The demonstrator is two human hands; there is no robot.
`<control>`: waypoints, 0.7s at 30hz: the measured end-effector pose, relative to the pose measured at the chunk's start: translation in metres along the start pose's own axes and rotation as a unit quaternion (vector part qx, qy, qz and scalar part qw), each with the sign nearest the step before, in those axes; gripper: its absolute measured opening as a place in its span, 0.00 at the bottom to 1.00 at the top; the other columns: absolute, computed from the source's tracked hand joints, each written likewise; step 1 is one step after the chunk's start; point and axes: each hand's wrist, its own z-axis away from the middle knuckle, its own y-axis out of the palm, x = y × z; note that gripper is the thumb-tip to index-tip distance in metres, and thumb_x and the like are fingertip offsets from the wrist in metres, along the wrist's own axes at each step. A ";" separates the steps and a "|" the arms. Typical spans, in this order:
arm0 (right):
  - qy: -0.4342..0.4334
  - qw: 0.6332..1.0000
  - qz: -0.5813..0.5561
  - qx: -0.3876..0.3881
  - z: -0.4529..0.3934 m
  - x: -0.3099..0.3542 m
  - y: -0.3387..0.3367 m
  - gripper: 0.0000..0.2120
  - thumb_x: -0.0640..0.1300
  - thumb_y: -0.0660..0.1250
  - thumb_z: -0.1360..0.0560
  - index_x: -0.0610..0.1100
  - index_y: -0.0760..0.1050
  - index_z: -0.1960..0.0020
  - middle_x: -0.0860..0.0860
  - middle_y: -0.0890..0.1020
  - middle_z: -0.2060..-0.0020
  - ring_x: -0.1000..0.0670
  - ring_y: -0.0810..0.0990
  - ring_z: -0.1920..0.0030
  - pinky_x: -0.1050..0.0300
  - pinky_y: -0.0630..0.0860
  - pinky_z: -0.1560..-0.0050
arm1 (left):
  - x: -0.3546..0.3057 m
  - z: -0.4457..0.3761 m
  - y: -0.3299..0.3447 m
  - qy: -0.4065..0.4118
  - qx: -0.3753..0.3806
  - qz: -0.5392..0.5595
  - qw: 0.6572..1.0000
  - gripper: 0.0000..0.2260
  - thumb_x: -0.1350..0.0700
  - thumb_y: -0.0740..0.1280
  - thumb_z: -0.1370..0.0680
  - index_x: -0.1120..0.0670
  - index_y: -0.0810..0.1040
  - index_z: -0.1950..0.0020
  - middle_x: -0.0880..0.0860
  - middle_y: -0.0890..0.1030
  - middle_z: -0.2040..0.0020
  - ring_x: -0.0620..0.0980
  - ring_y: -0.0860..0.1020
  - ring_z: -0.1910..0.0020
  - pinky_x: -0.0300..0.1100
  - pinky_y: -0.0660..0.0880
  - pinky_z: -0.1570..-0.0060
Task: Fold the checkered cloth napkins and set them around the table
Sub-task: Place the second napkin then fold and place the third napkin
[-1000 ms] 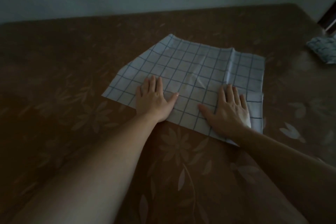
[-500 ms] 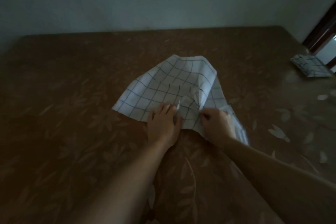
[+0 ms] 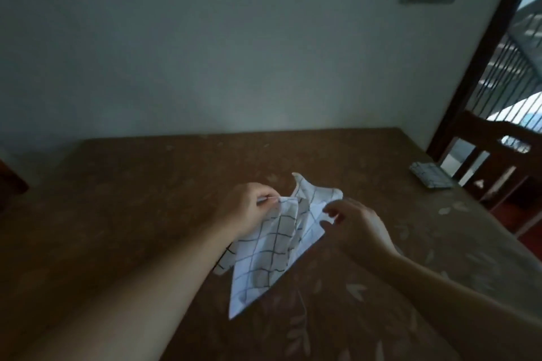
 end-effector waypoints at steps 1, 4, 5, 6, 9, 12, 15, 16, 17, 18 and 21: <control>-0.028 0.999 0.021 -0.004 -0.001 0.017 -0.018 0.13 0.52 0.71 0.27 0.56 0.77 0.43 0.59 0.80 0.47 0.61 0.77 0.55 0.65 0.73 0.55 | -0.016 0.006 -0.021 0.023 0.008 -0.023 0.999 0.06 0.56 0.68 0.22 0.53 0.85 0.49 0.48 0.84 0.52 0.43 0.80 0.52 0.41 0.77 0.47; -0.122 0.984 0.124 0.038 0.002 0.071 -0.065 0.26 0.57 0.66 0.25 0.55 0.67 0.29 0.56 0.71 0.30 0.53 0.70 0.32 0.54 0.66 0.35 | -0.062 0.026 -0.079 0.059 0.032 -0.076 0.995 0.08 0.52 0.69 0.23 0.50 0.85 0.47 0.46 0.84 0.49 0.42 0.81 0.51 0.41 0.77 0.46; -0.135 0.978 0.150 0.050 0.004 0.086 -0.076 0.29 0.59 0.64 0.25 0.55 0.63 0.27 0.56 0.67 0.27 0.52 0.66 0.28 0.53 0.62 0.31 | -0.076 0.035 -0.098 0.070 0.041 -0.100 0.992 0.08 0.52 0.68 0.23 0.48 0.85 0.47 0.45 0.84 0.49 0.42 0.81 0.50 0.41 0.77 0.47; -0.122 0.978 0.158 0.060 0.005 0.097 -0.083 0.31 0.63 0.64 0.26 0.55 0.62 0.26 0.55 0.66 0.26 0.51 0.64 0.27 0.51 0.60 0.30 | -0.088 0.045 -0.116 0.081 0.046 -0.122 0.988 0.07 0.51 0.68 0.23 0.47 0.85 0.47 0.44 0.84 0.50 0.42 0.80 0.50 0.40 0.76 0.48; 0.065 0.994 -0.010 0.091 0.013 0.125 -0.103 0.47 0.81 0.55 0.38 0.49 0.73 0.34 0.49 0.78 0.39 0.46 0.76 0.39 0.50 0.70 0.38 | -0.113 0.079 -0.162 0.083 0.029 -0.121 0.989 0.07 0.52 0.68 0.22 0.45 0.84 0.47 0.41 0.81 0.53 0.38 0.77 0.53 0.32 0.72 0.54; 0.223 0.936 -0.245 0.121 0.029 0.138 -0.113 0.35 0.71 0.62 0.30 0.41 0.78 0.42 0.44 0.80 0.47 0.44 0.79 0.46 0.55 0.73 0.45 | -0.118 0.113 -0.190 0.076 -0.029 -0.089 0.993 0.08 0.54 0.68 0.22 0.48 0.84 0.46 0.43 0.83 0.50 0.37 0.77 0.52 0.26 0.69 0.52; 0.248 0.903 -0.343 0.075 0.046 0.141 -0.109 0.20 0.48 0.77 0.33 0.32 0.81 0.52 0.38 0.85 0.55 0.44 0.83 0.59 0.50 0.81 0.52 | -0.112 0.143 -0.205 0.061 -0.064 -0.089 0.992 0.08 0.54 0.68 0.22 0.50 0.85 0.46 0.45 0.84 0.48 0.37 0.77 0.51 0.23 0.67 0.52; 0.229 0.904 -0.358 0.050 0.051 0.145 -0.110 0.13 0.42 0.76 0.32 0.32 0.81 0.54 0.39 0.85 0.61 0.47 0.83 0.64 0.53 0.82 0.56 | -0.108 0.152 -0.209 0.051 -0.075 -0.092 0.992 0.07 0.54 0.68 0.22 0.49 0.85 0.47 0.44 0.84 0.49 0.36 0.77 0.51 0.23 0.66 0.54; 0.212 0.904 -0.369 0.035 0.058 0.152 -0.114 0.08 0.38 0.74 0.30 0.33 0.81 0.55 0.43 0.84 0.66 0.49 0.82 0.68 0.56 0.81 0.62 | -0.105 0.162 -0.212 0.037 -0.085 -0.092 0.991 0.07 0.53 0.68 0.22 0.49 0.85 0.47 0.44 0.84 0.50 0.36 0.77 0.52 0.23 0.66 0.55; 0.193 0.901 -0.387 0.028 0.061 0.157 -0.119 0.06 0.36 0.73 0.29 0.33 0.81 0.56 0.46 0.83 0.69 0.51 0.81 0.70 0.59 0.79 0.67 | -0.102 0.170 -0.215 0.023 -0.095 -0.087 0.991 0.07 0.53 0.69 0.22 0.49 0.85 0.48 0.43 0.84 0.51 0.36 0.77 0.53 0.24 0.67 0.56; 0.131 0.909 -0.395 -0.005 0.074 0.170 -0.142 0.07 0.40 0.74 0.30 0.35 0.81 0.59 0.45 0.81 0.70 0.53 0.77 0.74 0.65 0.74 0.74 | -0.103 0.190 -0.223 -0.012 -0.123 -0.066 0.990 0.06 0.54 0.69 0.23 0.50 0.85 0.51 0.43 0.83 0.55 0.35 0.78 0.56 0.28 0.71 0.55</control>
